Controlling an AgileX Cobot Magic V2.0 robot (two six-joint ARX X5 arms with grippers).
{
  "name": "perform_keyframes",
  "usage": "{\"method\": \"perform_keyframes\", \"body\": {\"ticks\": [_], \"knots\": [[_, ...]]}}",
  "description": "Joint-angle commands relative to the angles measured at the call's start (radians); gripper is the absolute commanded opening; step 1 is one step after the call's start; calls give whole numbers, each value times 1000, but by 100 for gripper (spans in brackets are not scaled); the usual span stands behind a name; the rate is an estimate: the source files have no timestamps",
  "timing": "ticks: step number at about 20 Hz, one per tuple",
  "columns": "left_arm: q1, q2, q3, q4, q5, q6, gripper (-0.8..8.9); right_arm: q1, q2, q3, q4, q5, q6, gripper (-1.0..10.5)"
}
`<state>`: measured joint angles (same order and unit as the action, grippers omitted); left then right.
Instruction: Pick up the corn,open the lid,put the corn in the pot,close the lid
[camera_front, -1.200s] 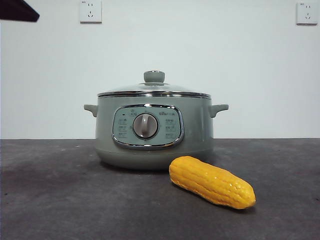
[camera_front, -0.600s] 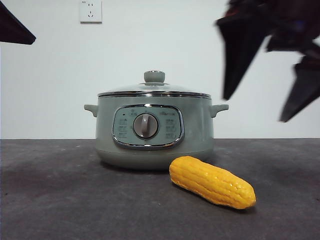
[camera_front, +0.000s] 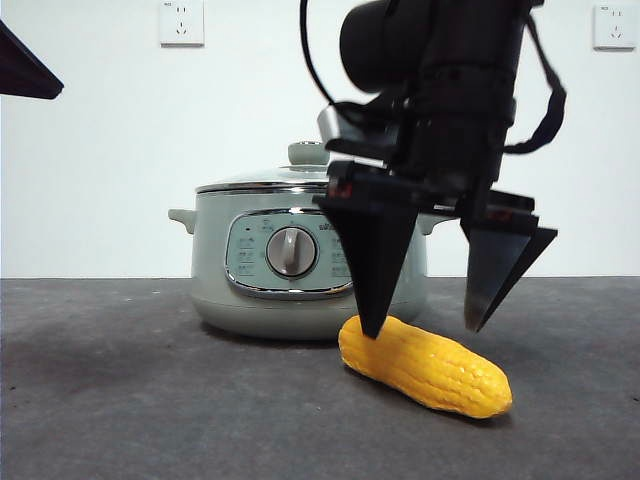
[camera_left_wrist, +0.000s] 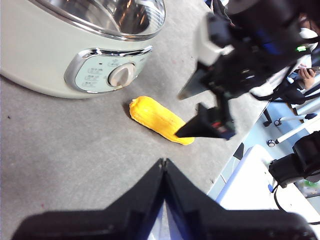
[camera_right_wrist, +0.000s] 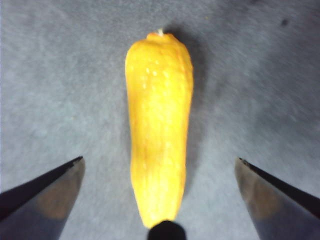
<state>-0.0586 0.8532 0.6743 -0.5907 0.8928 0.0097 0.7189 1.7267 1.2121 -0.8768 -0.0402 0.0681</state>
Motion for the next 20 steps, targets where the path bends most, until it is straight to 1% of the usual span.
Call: {"method": "perform_keyframes", "body": {"ticks": [1,8,9,11,12,14,16,17,20], "knots": [[-2,0,1,-4,0,22,-4,3,32,3,16,3,-20,504],[-2,0,1,-10,-3,21,-4,3,91,3,46,4,-29,498],[-2,0,1,-12,-3,22,-4,3,91,3,54,3,-27,453],[-2,0,1,-14,-3,22,-4,1,91,3,55,4,-28,236],[-2,0,1,-14,-3,22,-4,1,92,2,55,3,-29,171],[-2,0,1,-14,-3,22,-4,1,92,3,53,3,-28,148],[-2,0,1,-14,-3,22,-4,1,92,2,47,3,-30,12],[-2,0,1,-13,-3,22,-4,1,92,2,47,3,-31,-12],[-2,0,1,0,-3,19,-4,1,92,3,47,4,-27,-12]]}}
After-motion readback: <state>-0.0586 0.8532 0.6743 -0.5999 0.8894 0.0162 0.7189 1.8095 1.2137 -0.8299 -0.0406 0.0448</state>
